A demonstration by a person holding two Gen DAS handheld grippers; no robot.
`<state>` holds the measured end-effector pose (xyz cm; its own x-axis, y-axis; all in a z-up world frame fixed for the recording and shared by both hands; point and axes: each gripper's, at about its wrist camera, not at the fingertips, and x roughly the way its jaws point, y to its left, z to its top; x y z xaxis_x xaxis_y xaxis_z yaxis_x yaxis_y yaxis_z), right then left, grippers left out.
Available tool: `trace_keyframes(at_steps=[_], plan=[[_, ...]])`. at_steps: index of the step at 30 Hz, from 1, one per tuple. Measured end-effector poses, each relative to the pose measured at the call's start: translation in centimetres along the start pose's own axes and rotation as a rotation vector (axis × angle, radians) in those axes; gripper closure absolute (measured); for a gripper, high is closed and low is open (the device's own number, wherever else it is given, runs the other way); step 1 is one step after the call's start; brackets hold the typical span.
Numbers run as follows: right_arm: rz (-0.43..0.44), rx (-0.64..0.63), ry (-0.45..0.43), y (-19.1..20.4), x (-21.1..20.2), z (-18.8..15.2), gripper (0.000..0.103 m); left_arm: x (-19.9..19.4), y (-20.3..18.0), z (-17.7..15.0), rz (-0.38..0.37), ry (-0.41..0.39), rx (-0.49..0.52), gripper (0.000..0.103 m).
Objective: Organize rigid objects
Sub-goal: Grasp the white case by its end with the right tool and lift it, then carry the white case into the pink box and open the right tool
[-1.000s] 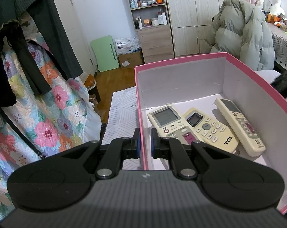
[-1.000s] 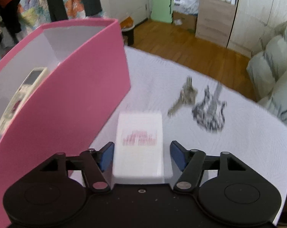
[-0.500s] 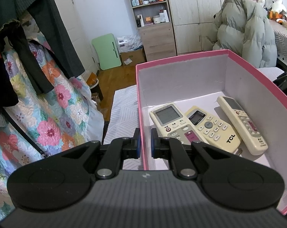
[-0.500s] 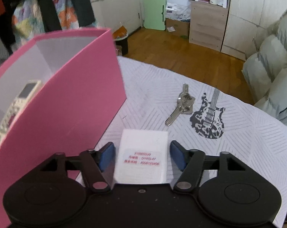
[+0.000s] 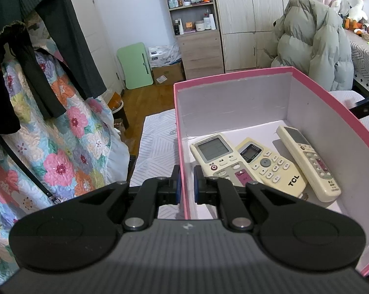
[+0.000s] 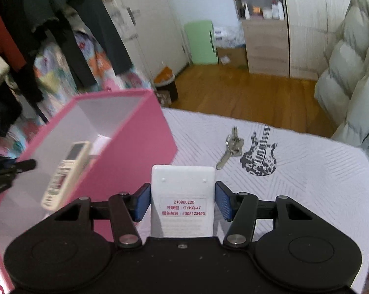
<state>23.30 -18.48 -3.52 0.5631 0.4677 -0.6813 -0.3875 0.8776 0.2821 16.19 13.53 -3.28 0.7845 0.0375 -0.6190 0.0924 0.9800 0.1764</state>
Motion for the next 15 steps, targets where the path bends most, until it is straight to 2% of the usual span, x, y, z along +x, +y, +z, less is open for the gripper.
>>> trace_keyframes(at_steps=[10,15], plan=[[-0.09,-0.258,-0.058,5.3,-5.5,-1.1,0.042,-0.3,-0.4,-0.2,0.028,-0.018,0.033,0.096],[-0.098,-0.315,-0.121,7.4,-8.2,-0.1,0.042,-0.3,-0.4,-0.2,0.028,-0.018,0.032,0.096]])
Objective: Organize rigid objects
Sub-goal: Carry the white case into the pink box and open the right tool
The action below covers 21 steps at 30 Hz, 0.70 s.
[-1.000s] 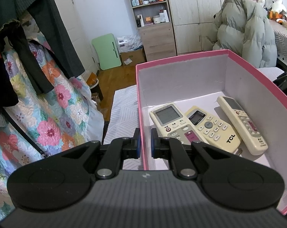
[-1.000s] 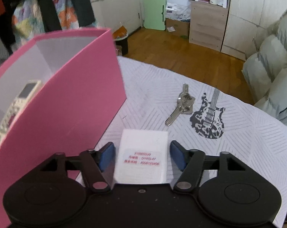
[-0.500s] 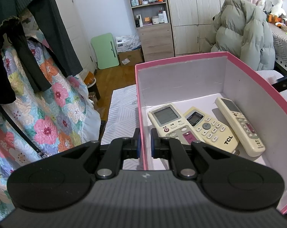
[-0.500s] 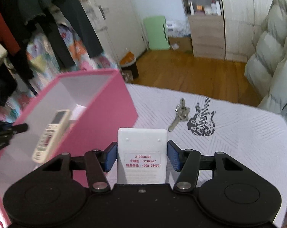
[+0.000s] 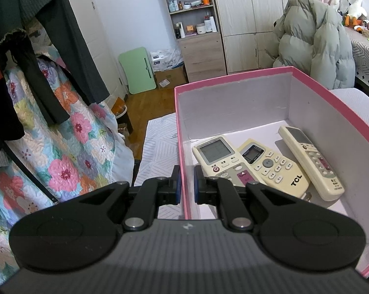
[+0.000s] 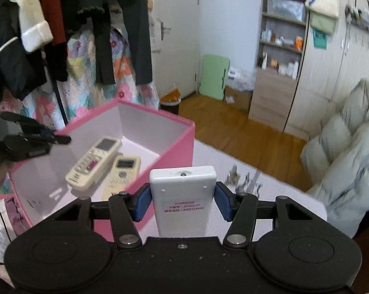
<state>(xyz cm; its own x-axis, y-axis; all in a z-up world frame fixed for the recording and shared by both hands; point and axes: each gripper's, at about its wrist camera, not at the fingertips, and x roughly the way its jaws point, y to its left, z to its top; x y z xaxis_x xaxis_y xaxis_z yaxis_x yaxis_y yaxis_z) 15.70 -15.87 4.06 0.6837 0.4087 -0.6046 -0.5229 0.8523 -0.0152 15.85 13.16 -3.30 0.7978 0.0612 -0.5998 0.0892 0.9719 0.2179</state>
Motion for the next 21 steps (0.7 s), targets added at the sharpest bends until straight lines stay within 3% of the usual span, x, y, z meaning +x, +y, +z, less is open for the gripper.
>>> trace_keyframes(at_steps=[7,11,21], plan=[[0.033,-0.071,-0.1,3.0,-4.1,3.3,0.042,-0.1,0.3,-0.1,-0.009,-0.006,-0.016,0.096],[0.099,-0.086,-0.143,4.5,-4.9,4.4,0.042,-0.2,0.8,-0.2,-0.032,-0.012,-0.045,0.096],[0.362,-0.031,0.044,7.5,3.2,4.3,0.042,-0.1,1.0,-0.2,-0.042,-0.011,-0.068,0.096]])
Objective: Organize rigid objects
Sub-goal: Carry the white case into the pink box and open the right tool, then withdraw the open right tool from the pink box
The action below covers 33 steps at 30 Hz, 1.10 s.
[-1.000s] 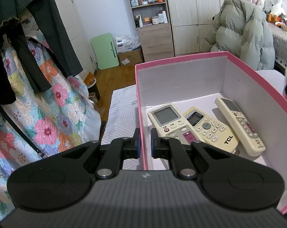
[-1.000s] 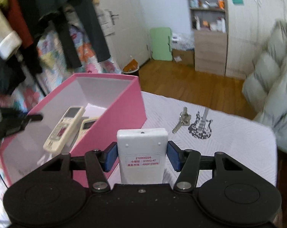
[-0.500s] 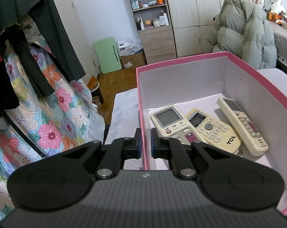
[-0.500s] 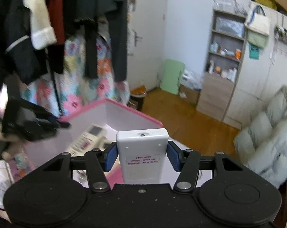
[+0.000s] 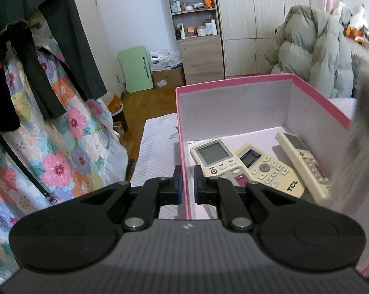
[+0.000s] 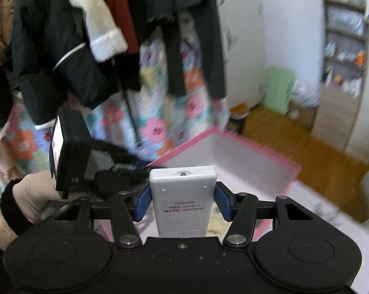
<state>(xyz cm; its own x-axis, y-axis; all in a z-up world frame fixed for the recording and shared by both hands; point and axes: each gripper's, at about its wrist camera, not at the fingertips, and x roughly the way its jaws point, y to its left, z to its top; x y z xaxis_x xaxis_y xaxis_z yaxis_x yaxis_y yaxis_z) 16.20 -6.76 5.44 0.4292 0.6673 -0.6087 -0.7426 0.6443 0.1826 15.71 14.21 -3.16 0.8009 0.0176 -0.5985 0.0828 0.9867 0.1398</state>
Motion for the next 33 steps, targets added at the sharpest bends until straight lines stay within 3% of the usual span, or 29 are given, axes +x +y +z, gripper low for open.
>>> trace_keyframes(at_steps=[7,16,23,26,31,33], plan=[[0.139,0.03,0.064,-0.6,4.7,-2.5,0.042,0.0,0.4,-0.1,-0.015,-0.002,-0.025,0.096],[0.134,-0.011,0.193,-0.9,4.1,-3.9,0.042,0.2,0.6,-0.1,-0.026,-0.004,-0.034,0.096],[0.285,0.03,0.219,-1.5,6.2,-3.3,0.042,0.2,0.7,-0.2,-0.029,-0.005,-0.04,0.096],[0.277,0.022,0.219,-1.5,6.3,-3.1,0.042,0.2,0.7,-0.2,-0.029,-0.005,-0.04,0.096],[0.095,-0.108,0.22,-0.4,5.0,-3.0,0.037,0.2,0.8,-0.2,-0.03,-0.005,-0.042,0.096],[0.073,-0.104,0.213,-0.7,4.2,-3.0,0.037,0.2,0.7,-0.2,-0.031,-0.006,-0.042,0.096]])
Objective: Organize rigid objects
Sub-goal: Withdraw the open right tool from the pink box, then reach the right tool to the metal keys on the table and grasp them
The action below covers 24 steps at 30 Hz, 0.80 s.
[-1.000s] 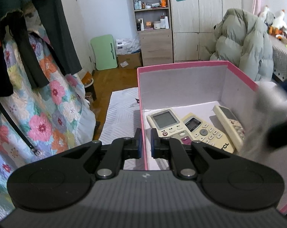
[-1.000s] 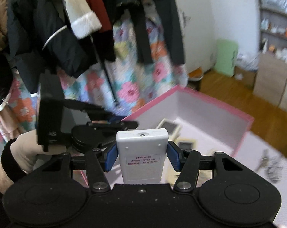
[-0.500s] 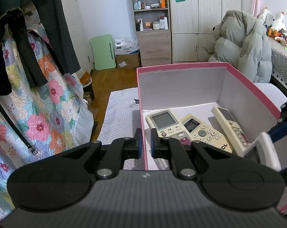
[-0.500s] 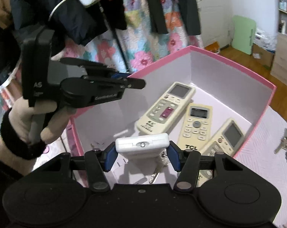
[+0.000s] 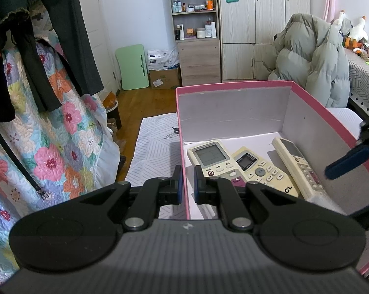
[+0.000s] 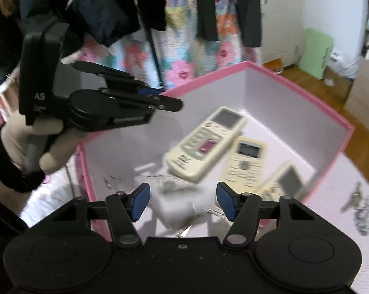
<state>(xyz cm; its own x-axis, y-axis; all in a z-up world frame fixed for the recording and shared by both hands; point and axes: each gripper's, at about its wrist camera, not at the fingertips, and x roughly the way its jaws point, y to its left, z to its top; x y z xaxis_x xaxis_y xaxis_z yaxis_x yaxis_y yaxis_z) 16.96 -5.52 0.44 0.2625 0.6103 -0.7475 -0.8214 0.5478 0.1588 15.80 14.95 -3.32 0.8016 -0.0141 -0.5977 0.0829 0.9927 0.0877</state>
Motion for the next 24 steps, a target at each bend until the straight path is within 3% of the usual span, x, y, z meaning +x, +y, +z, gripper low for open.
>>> trace_keyframes(at_steps=[6,11,13,16,22,24], plan=[[-0.048,0.064,-0.086,-1.3,-3.7,-0.8,0.036,0.0,-0.1,0.1,0.004,0.001,0.004,0.096],[-0.105,0.151,-0.226,-3.2,-7.4,-2.3,0.035,0.0,-0.1,0.1,0.005,0.002,0.007,0.096],[-0.161,0.168,-0.264,-3.9,-8.4,-3.1,0.026,0.0,-0.1,0.1,0.006,0.002,0.008,0.096],[-0.255,0.187,-0.247,-5.3,-8.8,-3.9,0.026,0.0,-0.1,0.1,0.007,0.002,0.008,0.096],[-0.348,0.264,-0.117,-9.9,-7.9,-4.6,0.026,0.0,-0.2,0.1,0.013,0.003,0.019,0.096],[-0.37,0.29,-0.111,-11.3,-7.4,-4.6,0.026,0.0,-0.3,0.1,0.016,0.004,0.027,0.096]])
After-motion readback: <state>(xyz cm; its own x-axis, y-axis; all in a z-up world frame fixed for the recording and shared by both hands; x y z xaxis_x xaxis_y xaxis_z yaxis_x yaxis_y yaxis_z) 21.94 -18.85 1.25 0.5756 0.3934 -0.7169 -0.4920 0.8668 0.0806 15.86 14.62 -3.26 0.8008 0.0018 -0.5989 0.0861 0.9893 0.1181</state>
